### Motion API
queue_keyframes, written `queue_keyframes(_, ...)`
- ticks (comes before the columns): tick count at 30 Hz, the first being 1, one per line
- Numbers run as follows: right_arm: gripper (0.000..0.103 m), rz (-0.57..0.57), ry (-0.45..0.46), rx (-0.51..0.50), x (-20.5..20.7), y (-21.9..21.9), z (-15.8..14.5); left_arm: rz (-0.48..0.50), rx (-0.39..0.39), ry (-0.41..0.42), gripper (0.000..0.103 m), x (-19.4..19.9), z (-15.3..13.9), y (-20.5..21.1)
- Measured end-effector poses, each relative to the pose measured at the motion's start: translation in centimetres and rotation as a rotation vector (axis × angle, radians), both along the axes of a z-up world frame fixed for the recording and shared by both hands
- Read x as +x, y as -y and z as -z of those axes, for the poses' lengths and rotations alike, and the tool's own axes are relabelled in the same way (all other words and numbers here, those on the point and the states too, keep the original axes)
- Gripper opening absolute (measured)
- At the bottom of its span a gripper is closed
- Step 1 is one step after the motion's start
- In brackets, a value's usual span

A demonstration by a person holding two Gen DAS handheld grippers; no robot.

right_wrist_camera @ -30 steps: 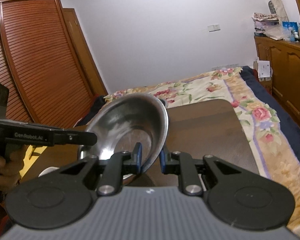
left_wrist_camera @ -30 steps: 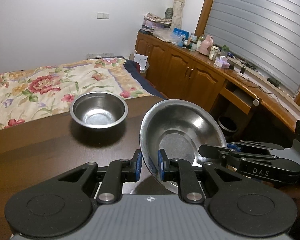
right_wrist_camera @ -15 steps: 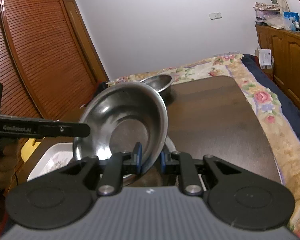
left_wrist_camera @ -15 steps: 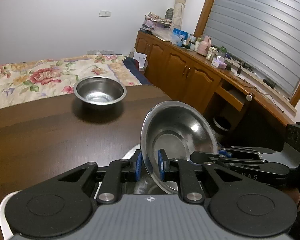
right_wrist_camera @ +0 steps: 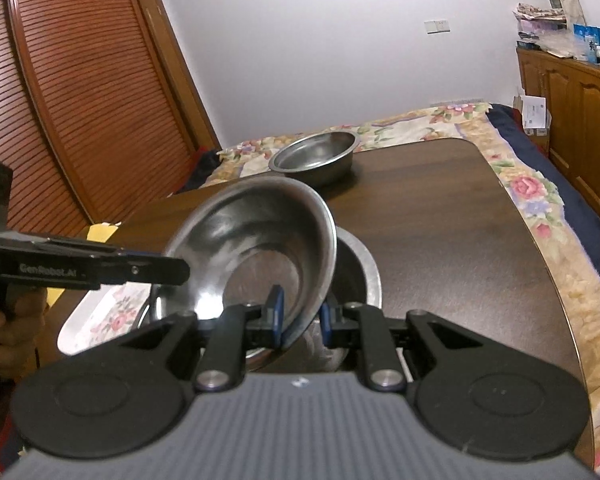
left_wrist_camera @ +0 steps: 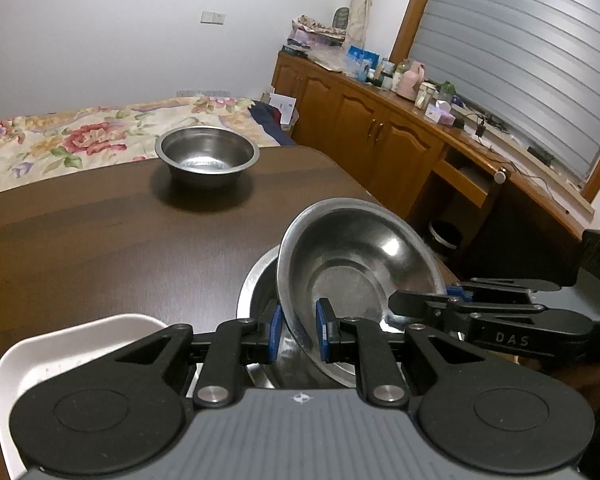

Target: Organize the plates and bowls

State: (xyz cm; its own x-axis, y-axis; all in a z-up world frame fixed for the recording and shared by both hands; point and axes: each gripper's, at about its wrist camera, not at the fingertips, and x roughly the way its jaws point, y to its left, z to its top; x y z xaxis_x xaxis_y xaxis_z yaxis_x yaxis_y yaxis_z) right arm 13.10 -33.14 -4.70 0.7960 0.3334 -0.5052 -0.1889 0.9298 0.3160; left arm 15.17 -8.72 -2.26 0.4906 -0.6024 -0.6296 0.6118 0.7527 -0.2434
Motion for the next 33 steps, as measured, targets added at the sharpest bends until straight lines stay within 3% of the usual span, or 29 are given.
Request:
queue_keyframes(16,0.019,-0.016,0.06,-0.226,-0.4,-1.7,-0.2,0.01,0.069,0.031,0.019,-0.5,0.9,0.4)
queue_keyframes(20,0.013,-0.032,0.068,-0.291,-0.4,-2.1,-0.3,-0.001,0.074,0.041,0.019,-0.6,1.1,0.2)
queue_keyframes(26,0.013,-0.041,0.068,-0.326,0.0,-2.2,-0.5,-0.009,0.069,0.043,0.019,-0.6,1.1,0.2)
queue_keyframes(33,0.014,-0.039,0.071,-0.3,0.1,-2.3,-0.5,-0.019,0.047,0.051,0.019,-0.8,0.8,0.0)
